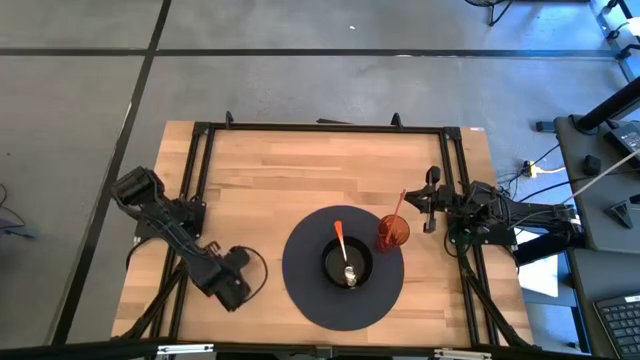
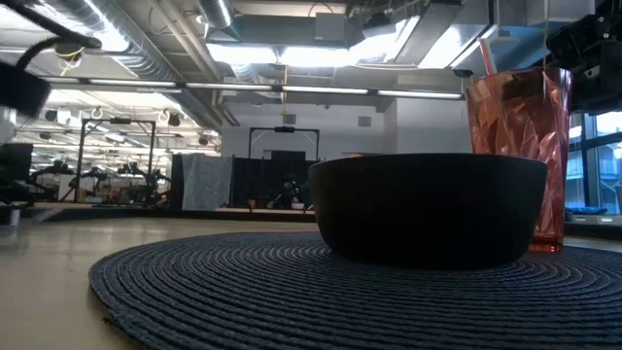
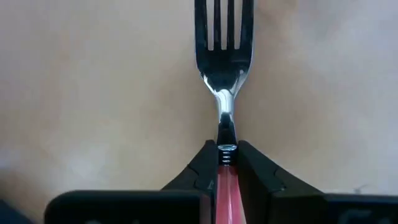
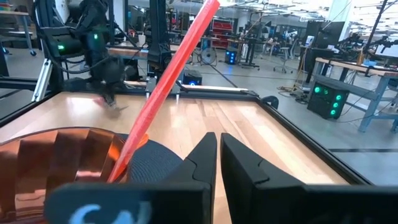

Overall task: Pick & Place Utensil
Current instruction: Put the pink fork into the black bowl

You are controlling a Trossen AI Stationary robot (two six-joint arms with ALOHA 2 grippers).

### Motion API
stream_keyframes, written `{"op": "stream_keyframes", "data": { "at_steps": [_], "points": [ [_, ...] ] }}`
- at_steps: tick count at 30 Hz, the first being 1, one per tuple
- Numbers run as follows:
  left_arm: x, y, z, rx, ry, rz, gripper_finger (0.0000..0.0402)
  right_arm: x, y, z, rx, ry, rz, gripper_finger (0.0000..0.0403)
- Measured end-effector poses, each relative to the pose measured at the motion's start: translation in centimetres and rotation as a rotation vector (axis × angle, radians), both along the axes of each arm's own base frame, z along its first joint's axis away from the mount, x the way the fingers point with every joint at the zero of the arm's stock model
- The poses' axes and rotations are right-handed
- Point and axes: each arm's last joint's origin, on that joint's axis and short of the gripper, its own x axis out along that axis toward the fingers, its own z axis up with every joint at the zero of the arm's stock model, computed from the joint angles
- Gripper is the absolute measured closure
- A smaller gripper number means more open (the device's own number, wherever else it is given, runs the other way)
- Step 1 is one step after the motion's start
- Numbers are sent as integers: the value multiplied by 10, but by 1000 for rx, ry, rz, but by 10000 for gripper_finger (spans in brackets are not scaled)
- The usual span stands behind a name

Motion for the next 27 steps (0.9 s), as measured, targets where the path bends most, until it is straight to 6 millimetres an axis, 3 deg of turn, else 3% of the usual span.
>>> {"op": "stream_keyframes", "data": {
  "at_steps": [9, 14, 21, 27],
  "points": [
    [16, -8, 53, 162, -36, -57, 372, 0, 0, 0, 0, 3, 0, 379],
    [34, -9, 63, 208, -10, -142, 372, 0, 0, 0, 0, 3, 0, 379],
    [107, -4, 77, 233, 70, -370, 372, 0, 0, 0, 0, 4, 0, 379],
    [170, 8, 94, 353, 219, -591, 372, 0, 0, 0, -4, 4, -1, 379]
  ]
}}
